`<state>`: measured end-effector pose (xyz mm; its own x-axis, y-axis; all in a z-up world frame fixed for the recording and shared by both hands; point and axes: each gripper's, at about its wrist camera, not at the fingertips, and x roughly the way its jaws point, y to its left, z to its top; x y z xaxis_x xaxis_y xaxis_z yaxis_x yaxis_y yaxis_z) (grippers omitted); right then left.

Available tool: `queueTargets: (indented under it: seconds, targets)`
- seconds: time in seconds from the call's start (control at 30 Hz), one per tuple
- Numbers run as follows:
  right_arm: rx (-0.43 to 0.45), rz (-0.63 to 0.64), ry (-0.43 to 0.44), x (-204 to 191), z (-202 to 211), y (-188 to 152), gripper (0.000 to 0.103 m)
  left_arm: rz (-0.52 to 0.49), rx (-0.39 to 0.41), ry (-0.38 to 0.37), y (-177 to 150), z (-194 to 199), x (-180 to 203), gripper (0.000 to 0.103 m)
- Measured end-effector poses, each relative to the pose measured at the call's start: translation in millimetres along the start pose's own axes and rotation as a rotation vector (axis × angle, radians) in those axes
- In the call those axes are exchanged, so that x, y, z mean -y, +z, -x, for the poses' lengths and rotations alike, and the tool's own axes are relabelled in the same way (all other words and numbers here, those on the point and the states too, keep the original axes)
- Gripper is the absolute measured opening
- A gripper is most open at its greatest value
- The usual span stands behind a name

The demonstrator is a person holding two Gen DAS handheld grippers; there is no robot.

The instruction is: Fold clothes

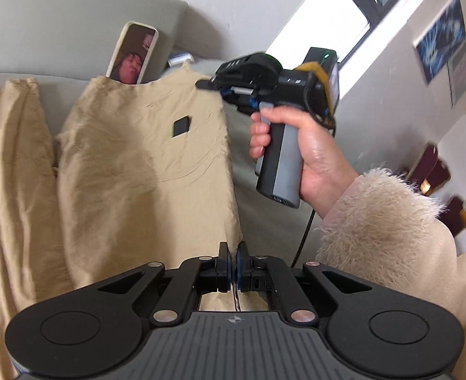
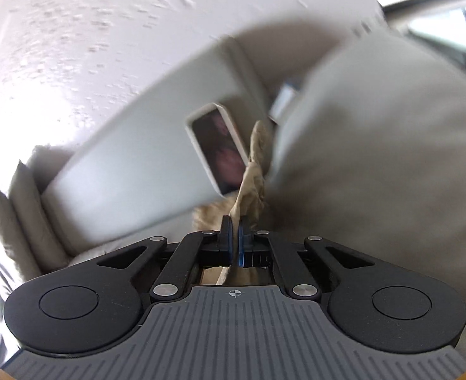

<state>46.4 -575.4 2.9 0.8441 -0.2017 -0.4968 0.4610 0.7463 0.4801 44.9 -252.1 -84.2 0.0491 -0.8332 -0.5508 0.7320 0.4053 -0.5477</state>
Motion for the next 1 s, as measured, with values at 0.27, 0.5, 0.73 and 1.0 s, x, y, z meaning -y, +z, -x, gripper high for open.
queueTargets:
  seconds: [0.27, 0.5, 0.73, 1.0]
  targets:
    - [0.087, 0.230, 0.023, -150.5, 10.7, -12.3, 0.003, 0.219, 0.120, -0.011, -21.7, 82.7, -75.6, 0.001]
    - [-0.068, 0.409, 0.112, -268.8, -39.5, -87.4, 0.003, 0.407, 0.189, 0.055, -61.8, 150.8, -141.6, 0.001]
    - [-0.277, 0.489, 0.108, -322.5, -108.4, -166.5, 0.003, 0.534, 0.170, 0.118, -96.8, 164.2, -176.2, 0.001]
    - [-0.245, 0.385, 0.057, -325.4, -125.1, -180.3, 0.003, 0.565, 0.160, 0.116, -104.6, 157.0, -180.2, 0.001]
